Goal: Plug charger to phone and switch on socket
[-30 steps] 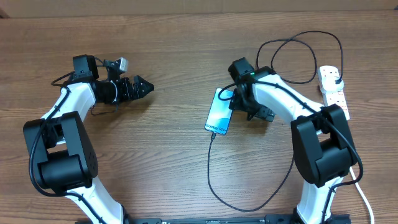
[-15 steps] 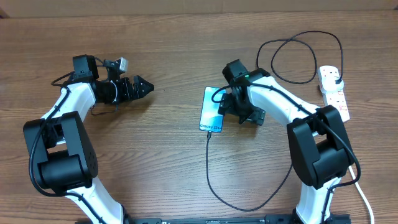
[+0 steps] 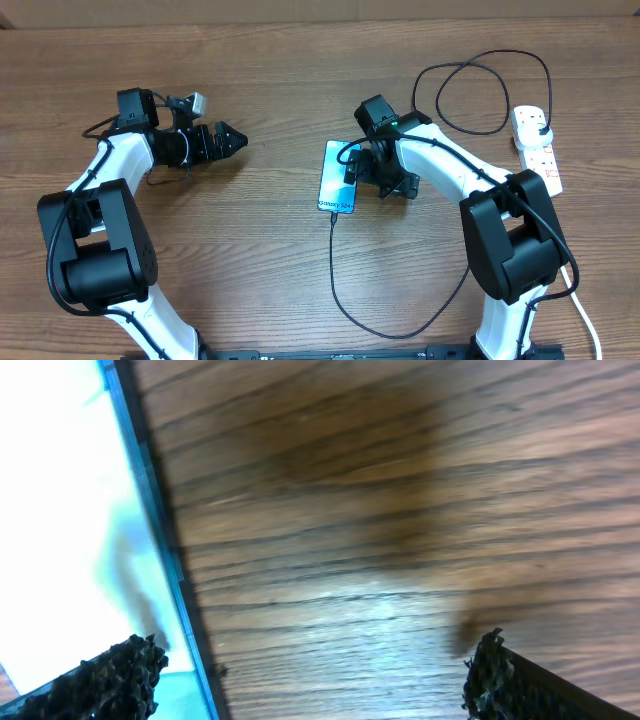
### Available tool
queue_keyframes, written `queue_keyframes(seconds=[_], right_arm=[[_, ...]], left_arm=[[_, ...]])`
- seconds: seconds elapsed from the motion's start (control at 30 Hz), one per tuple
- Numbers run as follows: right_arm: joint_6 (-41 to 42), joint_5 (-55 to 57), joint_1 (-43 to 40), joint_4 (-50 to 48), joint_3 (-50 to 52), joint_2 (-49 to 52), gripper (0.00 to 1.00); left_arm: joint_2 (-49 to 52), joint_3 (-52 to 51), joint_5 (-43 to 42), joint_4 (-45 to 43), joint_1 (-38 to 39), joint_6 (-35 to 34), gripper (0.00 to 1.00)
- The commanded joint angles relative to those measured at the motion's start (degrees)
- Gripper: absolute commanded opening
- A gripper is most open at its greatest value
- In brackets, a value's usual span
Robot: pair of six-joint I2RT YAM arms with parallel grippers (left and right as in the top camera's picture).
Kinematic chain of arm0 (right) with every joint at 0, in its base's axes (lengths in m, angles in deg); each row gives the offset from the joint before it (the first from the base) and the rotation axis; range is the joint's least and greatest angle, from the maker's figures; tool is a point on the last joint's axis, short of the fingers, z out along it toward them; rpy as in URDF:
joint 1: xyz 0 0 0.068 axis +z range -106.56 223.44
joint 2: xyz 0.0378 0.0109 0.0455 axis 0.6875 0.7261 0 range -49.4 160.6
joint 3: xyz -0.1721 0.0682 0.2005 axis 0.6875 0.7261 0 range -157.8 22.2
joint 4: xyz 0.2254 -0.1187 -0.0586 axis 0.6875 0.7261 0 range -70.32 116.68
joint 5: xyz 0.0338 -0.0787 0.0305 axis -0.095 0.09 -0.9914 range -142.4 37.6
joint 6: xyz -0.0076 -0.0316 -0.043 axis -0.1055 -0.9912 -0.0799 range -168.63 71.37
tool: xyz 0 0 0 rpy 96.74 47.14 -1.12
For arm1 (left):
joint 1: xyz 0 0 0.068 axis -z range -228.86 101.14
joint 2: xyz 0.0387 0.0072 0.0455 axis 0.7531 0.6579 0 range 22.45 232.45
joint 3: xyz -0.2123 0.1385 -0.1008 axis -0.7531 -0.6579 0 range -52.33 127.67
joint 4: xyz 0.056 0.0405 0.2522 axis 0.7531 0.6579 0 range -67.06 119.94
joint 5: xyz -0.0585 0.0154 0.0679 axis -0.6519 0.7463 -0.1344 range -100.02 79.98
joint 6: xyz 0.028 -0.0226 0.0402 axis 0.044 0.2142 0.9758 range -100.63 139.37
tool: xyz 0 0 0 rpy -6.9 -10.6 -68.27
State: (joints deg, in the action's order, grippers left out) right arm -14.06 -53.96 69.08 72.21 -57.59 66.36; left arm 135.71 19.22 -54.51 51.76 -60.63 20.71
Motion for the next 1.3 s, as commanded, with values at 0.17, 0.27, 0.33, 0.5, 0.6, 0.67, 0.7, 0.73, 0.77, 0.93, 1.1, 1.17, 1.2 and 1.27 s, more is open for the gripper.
queue_keyframes(seconds=[0.17, 0.27, 0.33, 0.5, 0.6, 0.67, 0.7, 0.73, 0.77, 0.93, 1.1, 1.17, 1.2, 1.27], right_arm=[[-1.97, 2.54, 0.00, -0.39, -0.04, -1.16, 1.00], [-1.84, 2.54, -1.14, -1.92, -0.04, -1.16, 1.00], [-1.60, 2.56, -2.32, -2.95, -0.04, -1.16, 1.00], [-1.64, 2.82, -5.22, -2.47, -0.04, -1.16, 1.00], [-2.36, 2.97, -6.23, -0.33, -0.04, -1.16, 1.00], [-4.33, 2.95, -6.27, 0.81, -0.04, -1.16, 1.00], [-4.92, 2.95, -6.25, 1.25, -0.04, -1.16, 1.00], [-4.90, 2.97, -5.88, 1.86, -0.04, -1.16, 1.00], [-4.87, 2.95, -5.55, 2.29, -0.04, -1.16, 1.00], [-4.83, 2.95, -2.89, 3.65, -0.04, -0.98, 1.00], [-4.83, 2.95, -0.02, 3.56, -0.04, -0.98, 1.00], [-4.83, 2.97, 0.68, 3.32, -0.04, -0.98, 1.00], [-4.83, 2.99, 0.90, 3.26, -0.04, -0.98, 1.00], [-4.83, 2.99, 1.03, 3.15, -0.04, -0.98, 1.00]], left_arm=[[-1.62, 0.17, 0.20, -0.17, -0.11, -0.70, 1.00], [-1.62, 0.17, 0.20, -0.17, -0.11, -0.70, 1.00], [-1.62, 0.17, 0.20, -0.17, -0.11, -0.68, 1.00], [-1.62, 0.17, 0.20, -0.17, -0.11, -0.70, 1.00], [-1.62, 0.17, 0.20, -0.17, -0.11, -0.70, 1.00], [-1.62, 0.17, 0.20, -0.17, -0.11, -0.70, 1.00], [-1.62, 0.17, 0.20, -0.17, -0.11, -0.70, 1.00], [-1.62, 0.17, 0.20, -0.17, -0.11, -0.70, 1.00], [-1.62, 0.17, 0.20, -0.17, -0.11, -0.70, 1.00], [-1.62, 0.17, 0.20, -0.17, -0.11, -0.70, 1.00], [-1.62, 0.17, 0.20, -0.17, -0.11, -0.70, 1.00], [-1.62, 0.17, 0.20, -0.17, -0.11, -0.70, 1.00], [-1.62, 0.17, 0.20, -0.17, -0.11, -0.70, 1.00], [-1.62, 0.17, 0.20, -0.17, -0.11, -0.70, 1.00]])
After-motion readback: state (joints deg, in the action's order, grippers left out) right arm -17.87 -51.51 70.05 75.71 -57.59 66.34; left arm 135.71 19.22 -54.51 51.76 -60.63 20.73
